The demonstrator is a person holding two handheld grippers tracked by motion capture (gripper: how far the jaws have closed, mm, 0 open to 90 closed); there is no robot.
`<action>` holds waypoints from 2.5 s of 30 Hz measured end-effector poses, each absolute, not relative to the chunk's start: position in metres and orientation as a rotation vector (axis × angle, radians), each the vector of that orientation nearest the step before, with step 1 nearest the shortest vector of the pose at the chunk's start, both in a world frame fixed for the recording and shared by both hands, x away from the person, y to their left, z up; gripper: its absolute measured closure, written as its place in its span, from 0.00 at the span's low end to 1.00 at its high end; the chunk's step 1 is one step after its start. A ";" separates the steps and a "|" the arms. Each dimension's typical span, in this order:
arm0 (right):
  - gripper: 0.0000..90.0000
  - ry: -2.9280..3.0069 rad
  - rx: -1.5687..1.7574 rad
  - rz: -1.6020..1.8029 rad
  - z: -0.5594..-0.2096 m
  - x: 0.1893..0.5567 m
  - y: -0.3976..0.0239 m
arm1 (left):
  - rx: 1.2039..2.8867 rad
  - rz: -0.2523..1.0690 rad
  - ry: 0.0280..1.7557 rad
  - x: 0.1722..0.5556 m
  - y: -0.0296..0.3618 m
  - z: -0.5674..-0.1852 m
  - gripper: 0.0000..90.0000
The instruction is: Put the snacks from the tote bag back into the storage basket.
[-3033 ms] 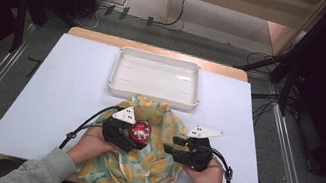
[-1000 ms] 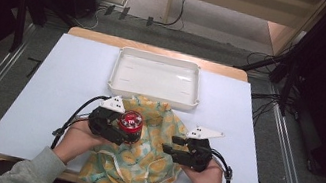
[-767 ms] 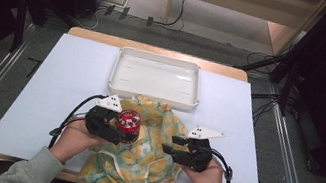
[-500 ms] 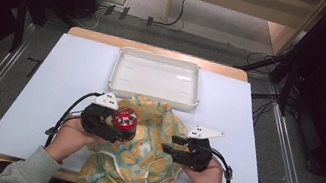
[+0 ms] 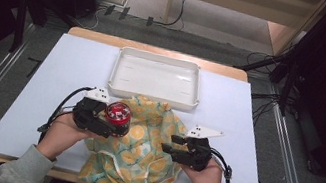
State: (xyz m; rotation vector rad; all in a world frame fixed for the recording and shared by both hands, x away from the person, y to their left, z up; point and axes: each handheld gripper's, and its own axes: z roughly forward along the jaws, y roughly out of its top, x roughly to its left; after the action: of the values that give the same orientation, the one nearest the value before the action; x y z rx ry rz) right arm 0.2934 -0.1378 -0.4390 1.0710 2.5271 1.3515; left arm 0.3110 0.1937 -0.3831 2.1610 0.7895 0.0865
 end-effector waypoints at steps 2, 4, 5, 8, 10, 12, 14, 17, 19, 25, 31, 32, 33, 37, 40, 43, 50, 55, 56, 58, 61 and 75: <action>0.56 2.528 1.072 1.352 -0.439 0.293 -0.138 | 2.172 0.098 0.792 0.312 0.197 -0.380 0.29; 0.56 2.527 1.074 1.350 -0.439 0.293 -0.137 | 2.167 0.109 0.799 0.313 0.201 -0.377 0.29; 0.56 2.528 1.076 1.351 -0.439 0.293 -0.137 | 2.162 0.108 0.799 0.313 0.203 -0.376 0.29; 0.56 2.524 1.069 1.356 -0.439 0.293 -0.138 | 2.157 0.117 0.814 0.315 0.207 -0.372 0.29; 0.56 2.524 1.073 1.356 -0.439 0.293 -0.137 | 2.157 0.120 0.820 0.316 0.209 -0.370 0.29; 0.56 2.524 1.076 1.354 -0.439 0.293 -0.137 | 2.156 0.121 0.819 0.317 0.209 -0.370 0.29; 0.55 2.523 1.075 1.355 -0.439 0.293 -0.137 | 2.159 0.122 0.821 0.318 0.210 -0.369 0.29; 0.55 2.522 1.069 1.355 -0.439 0.293 -0.137 | 2.147 0.111 0.825 0.321 0.212 -0.367 0.29; 0.55 2.522 1.068 1.353 -0.438 0.293 -0.137 | 2.145 0.111 0.824 0.324 0.212 -0.365 0.29; 0.54 2.520 1.057 1.350 -0.438 0.292 -0.136 | 2.142 0.123 0.839 0.330 0.213 -0.361 0.29; 0.54 2.519 1.049 1.349 -0.438 0.292 -0.136 | 2.141 0.131 0.864 0.341 0.218 -0.356 0.29; 0.54 2.519 1.045 1.349 -0.437 0.292 -0.135 | 2.137 0.129 0.868 0.343 0.219 -0.355 0.29; 0.54 2.516 1.042 1.353 -0.437 0.291 -0.135 | 2.126 0.124 0.873 0.345 0.220 -0.354 0.29; 0.54 2.518 1.041 1.351 -0.437 0.291 -0.135 | 2.127 0.145 0.887 0.352 0.223 -0.350 0.29; 0.54 2.518 1.043 1.352 -0.437 0.291 -0.135 | 2.130 0.155 0.899 0.356 0.224 -0.348 0.29; 0.54 2.518 1.042 1.352 -0.438 0.292 -0.135 | 2.131 0.174 0.907 0.361 0.223 -0.347 0.29; 0.54 2.516 1.041 1.360 -0.437 0.292 -0.135 | 2.138 0.202 0.927 0.376 0.221 -0.346 0.29; 0.54 2.518 1.041 1.355 -0.438 0.292 -0.135 | 2.137 0.224 0.942 0.387 0.221 -0.346 0.29; 0.54 2.518 1.041 1.355 -0.438 0.292 -0.135 | 2.141 0.230 0.946 0.389 0.222 -0.346 0.29; 0.53 2.523 1.040 1.354 -0.438 0.292 -0.135 | 2.134 0.234 0.954 0.393 0.221 -0.346 0.29; 0.54 2.527 1.038 1.355 -0.438 0.292 -0.134 | 2.135 0.245 0.962 0.400 0.219 -0.348 0.29; 0.54 2.531 1.034 1.352 -0.438 0.292 -0.134 | 2.149 0.275 0.997 0.424 0.206 -0.355 0.29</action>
State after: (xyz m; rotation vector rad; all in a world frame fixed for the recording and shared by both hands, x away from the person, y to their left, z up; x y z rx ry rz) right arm 0.2921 -0.1335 -0.4379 1.0342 2.5306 1.3522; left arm 0.4239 0.2057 -0.3546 2.1494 0.9972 0.2749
